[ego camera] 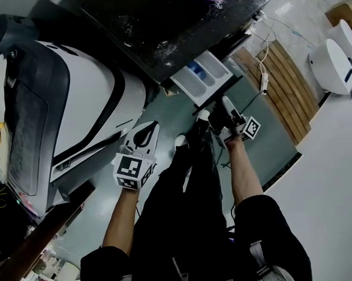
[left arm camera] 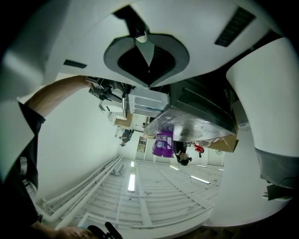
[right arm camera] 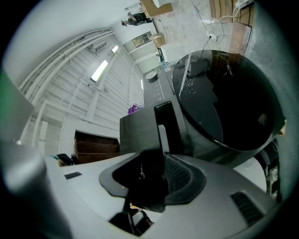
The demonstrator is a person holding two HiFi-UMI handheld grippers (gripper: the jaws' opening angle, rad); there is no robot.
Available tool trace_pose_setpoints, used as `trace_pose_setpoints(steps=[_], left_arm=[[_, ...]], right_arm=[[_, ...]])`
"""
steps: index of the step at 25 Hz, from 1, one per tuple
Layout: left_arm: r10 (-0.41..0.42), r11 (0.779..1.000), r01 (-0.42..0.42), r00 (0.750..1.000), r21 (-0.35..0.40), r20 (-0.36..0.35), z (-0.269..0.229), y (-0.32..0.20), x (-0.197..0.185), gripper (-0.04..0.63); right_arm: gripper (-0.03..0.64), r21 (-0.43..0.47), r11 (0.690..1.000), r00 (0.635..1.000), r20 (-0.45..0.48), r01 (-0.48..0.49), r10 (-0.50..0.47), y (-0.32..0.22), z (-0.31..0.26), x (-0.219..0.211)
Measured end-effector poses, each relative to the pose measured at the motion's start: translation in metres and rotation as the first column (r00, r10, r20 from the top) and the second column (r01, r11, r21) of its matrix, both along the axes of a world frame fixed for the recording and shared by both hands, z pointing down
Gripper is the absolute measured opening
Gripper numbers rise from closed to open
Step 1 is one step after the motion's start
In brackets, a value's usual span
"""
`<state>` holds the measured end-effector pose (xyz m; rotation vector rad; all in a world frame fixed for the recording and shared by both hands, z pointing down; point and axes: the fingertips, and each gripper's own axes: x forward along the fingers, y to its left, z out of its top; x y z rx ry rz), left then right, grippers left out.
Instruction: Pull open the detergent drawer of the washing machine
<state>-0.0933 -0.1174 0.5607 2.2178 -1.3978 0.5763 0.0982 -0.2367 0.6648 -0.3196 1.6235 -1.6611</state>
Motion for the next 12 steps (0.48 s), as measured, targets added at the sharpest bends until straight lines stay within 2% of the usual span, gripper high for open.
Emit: trace_pose_setpoints(steps=[2, 3, 7, 12], left_arm=[[0.007, 1.000, -0.007, 1.000, -0.003, 0.000, 0.002, 0.001, 0.003, 0.018], [0.009, 1.000, -0.009, 1.000, -0.003, -0.001, 0.002, 0.002, 0.004, 0.018], [0.017, 1.000, -0.017, 1.000, 0.003, -0.007, 0.002, 0.001, 0.010, 0.018], [0.043, 0.999, -0.043, 0.999, 0.015, -0.015, -0.001, 0.001, 0.023, 0.018]], right_arm=[[0.076, -0.022, 1.000, 0.998, -0.057, 0.006, -0.007, 0.004, 0.008, 0.005], [-0.009, -0.024, 1.000, 0.998, -0.069, 0.002, -0.004, 0.006, 0.010, 0.009], [0.005, 0.049, 0.997, 0.999, -0.006, -0.054, 0.054, 0.005, -0.013, 0.031], [0.005, 0.073, 0.997, 0.997, -0.081, -0.010, 0.016, 0.008, -0.023, 0.037]])
